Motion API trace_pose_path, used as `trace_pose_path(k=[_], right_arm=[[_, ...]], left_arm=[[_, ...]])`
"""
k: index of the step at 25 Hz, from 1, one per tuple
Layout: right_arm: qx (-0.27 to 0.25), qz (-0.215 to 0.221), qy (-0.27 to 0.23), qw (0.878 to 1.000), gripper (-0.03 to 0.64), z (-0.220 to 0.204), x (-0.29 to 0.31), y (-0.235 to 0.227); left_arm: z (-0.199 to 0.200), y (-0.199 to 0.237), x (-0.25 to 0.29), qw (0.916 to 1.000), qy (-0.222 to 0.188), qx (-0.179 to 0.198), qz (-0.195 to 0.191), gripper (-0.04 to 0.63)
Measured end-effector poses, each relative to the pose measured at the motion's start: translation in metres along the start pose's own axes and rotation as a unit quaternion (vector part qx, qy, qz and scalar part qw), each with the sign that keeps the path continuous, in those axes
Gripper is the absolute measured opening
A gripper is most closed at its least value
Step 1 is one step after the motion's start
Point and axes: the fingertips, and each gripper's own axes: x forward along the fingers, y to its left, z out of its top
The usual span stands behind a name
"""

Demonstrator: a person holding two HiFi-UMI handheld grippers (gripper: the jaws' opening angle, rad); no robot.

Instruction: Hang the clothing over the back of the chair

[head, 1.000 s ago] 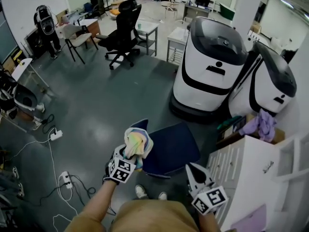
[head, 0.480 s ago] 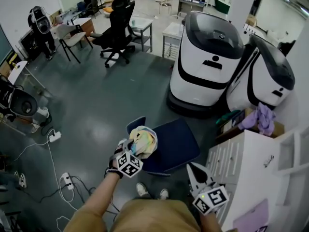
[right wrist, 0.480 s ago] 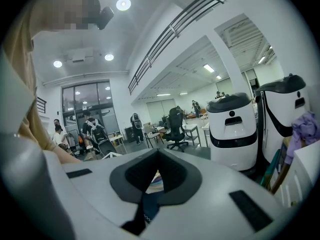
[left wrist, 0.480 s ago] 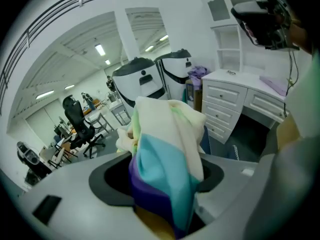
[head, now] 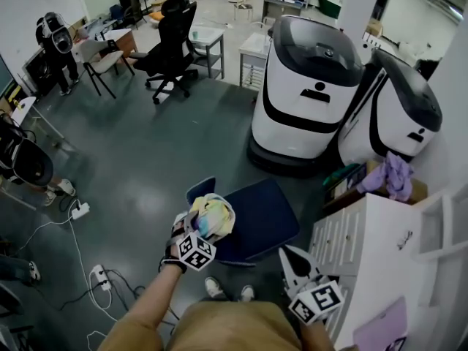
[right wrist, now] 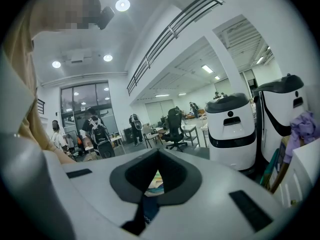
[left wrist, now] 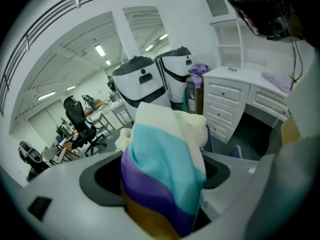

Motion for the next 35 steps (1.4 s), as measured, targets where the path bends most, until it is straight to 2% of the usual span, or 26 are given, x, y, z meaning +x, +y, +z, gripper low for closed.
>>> trace_pose_path(k=[6, 11, 16, 24, 30, 35], right_arm=[[0.003, -0.003, 0.002, 1.000, 0.003, -0.003, 0.000, -0.003], [0.002, 0.002, 0.002, 1.000, 0.003, -0.003, 0.002, 0.002], [-0.001, 0.011, 0.002, 1.000, 0.003, -0.003, -0.001, 0.009], [0.000, 0.026, -0.002, 1.000, 0.003, -0.003, -0.005, 0.023], [0.004, 0.027, -0.001, 1.000, 0.003, -0.006, -0.012, 0.021], [0.003, 0.033, -0.002, 0.999, 0.003, -0.007, -0.013, 0.020]], left_arm=[[0.004, 0.002, -0.023, 0.9982, -0.033, -0.050, 0.001, 0.382], [0.005, -0.006, -0.043, 0.9965, -0.049, -0.066, -0.014, 0.380], [-0.011, -0.025, -0.037, 0.9965, -0.018, -0.065, -0.050, 0.380], [-0.004, -0.020, -0.055, 0.9955, -0.037, -0.081, -0.032, 0.380], [0.001, -0.012, -0.071, 0.9904, -0.063, -0.122, -0.018, 0.380], [0.010, -0.004, -0.093, 0.9831, -0.091, -0.159, 0.002, 0.380]])
